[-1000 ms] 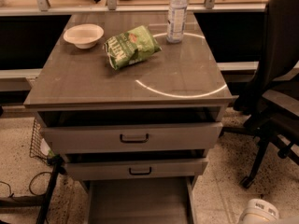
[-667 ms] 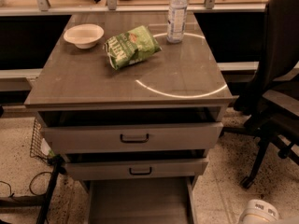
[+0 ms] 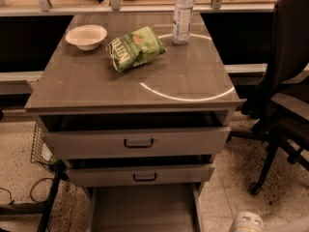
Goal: Close bottom drawer
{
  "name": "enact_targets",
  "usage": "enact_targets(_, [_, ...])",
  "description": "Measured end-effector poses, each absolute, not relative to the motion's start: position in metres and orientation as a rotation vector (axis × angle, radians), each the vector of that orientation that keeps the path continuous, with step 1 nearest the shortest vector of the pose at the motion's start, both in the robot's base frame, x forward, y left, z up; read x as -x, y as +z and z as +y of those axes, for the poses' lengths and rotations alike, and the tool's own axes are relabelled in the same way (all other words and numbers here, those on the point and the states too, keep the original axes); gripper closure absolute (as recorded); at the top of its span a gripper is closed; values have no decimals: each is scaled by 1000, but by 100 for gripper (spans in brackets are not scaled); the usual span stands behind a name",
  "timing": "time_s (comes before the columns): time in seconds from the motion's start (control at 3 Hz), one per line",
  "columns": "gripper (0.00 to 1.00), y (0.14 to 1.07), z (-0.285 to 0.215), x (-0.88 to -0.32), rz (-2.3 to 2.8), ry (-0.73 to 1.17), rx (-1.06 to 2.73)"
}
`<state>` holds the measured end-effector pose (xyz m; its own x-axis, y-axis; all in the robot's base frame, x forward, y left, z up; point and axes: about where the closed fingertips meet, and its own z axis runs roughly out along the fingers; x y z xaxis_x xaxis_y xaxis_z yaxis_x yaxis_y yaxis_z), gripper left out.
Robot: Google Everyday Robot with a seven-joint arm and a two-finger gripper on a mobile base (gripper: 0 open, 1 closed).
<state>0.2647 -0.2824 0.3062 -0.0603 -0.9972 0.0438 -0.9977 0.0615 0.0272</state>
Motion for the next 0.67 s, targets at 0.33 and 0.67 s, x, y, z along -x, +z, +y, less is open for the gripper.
enact_targets(0.33, [100, 263, -258, -260, -2180, -1, -2202])
enact_targets(0.67, [100, 230, -242, -252, -2118, -17, -2257])
